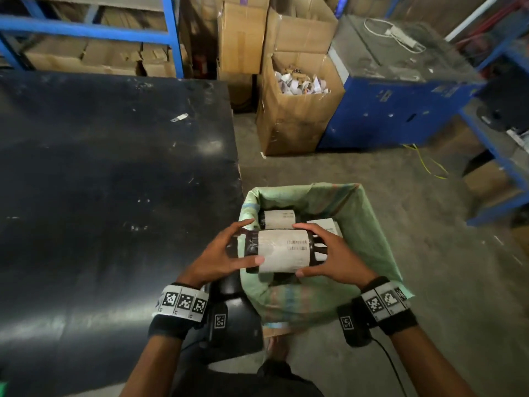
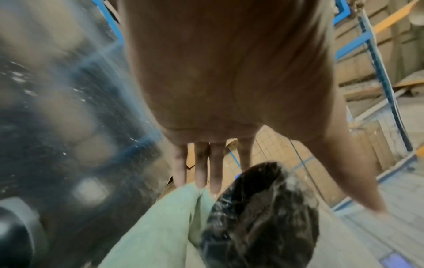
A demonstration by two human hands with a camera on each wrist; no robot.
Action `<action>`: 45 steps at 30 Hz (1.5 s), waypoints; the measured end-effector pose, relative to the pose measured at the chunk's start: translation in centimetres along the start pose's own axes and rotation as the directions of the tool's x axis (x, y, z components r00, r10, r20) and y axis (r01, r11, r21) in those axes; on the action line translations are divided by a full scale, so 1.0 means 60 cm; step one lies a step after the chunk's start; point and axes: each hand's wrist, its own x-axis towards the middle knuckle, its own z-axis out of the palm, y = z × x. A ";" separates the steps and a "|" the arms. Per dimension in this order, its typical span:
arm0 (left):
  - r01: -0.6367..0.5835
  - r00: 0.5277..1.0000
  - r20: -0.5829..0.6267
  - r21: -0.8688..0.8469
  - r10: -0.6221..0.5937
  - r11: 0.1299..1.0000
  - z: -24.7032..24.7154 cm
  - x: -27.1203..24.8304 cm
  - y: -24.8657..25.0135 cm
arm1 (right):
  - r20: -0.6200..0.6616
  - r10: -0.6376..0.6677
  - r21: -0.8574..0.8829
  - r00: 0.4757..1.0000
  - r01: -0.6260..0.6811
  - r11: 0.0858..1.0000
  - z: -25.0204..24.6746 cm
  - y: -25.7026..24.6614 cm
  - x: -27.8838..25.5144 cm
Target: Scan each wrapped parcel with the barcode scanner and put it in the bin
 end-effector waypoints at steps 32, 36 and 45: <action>0.340 0.896 -0.436 0.798 0.087 0.497 0.249 0.080 -0.118 | -0.220 0.434 -0.237 0.874 -0.479 0.845 -0.169 0.354 0.229; 0.249 0.900 -0.419 0.723 0.123 0.645 0.232 0.075 -0.111 | -0.247 0.403 -0.285 0.881 -0.463 0.839 -0.165 0.290 0.208; 0.266 0.764 -0.605 0.609 0.222 0.747 0.032 -0.022 -0.108 | -0.111 0.076 0.025 0.991 -0.073 0.997 -0.001 0.020 0.120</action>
